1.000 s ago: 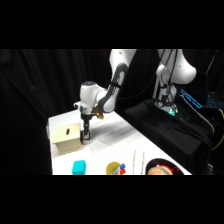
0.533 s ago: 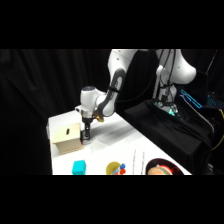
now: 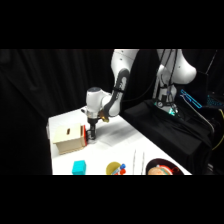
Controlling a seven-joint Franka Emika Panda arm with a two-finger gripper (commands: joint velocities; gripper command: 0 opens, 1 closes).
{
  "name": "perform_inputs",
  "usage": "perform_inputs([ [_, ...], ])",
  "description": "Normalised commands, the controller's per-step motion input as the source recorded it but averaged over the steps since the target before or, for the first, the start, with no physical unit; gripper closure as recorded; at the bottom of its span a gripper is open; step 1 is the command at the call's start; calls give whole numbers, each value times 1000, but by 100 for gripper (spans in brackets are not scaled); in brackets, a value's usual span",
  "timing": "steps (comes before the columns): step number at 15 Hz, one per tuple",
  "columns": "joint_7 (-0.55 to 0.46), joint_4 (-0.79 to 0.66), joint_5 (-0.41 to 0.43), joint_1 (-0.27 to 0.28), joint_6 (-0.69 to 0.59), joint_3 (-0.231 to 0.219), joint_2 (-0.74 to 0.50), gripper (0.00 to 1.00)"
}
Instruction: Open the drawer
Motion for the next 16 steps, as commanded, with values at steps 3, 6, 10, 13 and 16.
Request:
perform_inputs([
  [3,-125,-599,30,71,201,10,-347,0],
  [6,-110,-530,15,113,154,-5,-342,0],
  [10,-60,-546,-20,184,95,-83,-423,0],
  [13,-3,-464,-63,226,19,-166,-456,0],
  [16,65,-326,-145,285,-139,-257,-460,0],
])
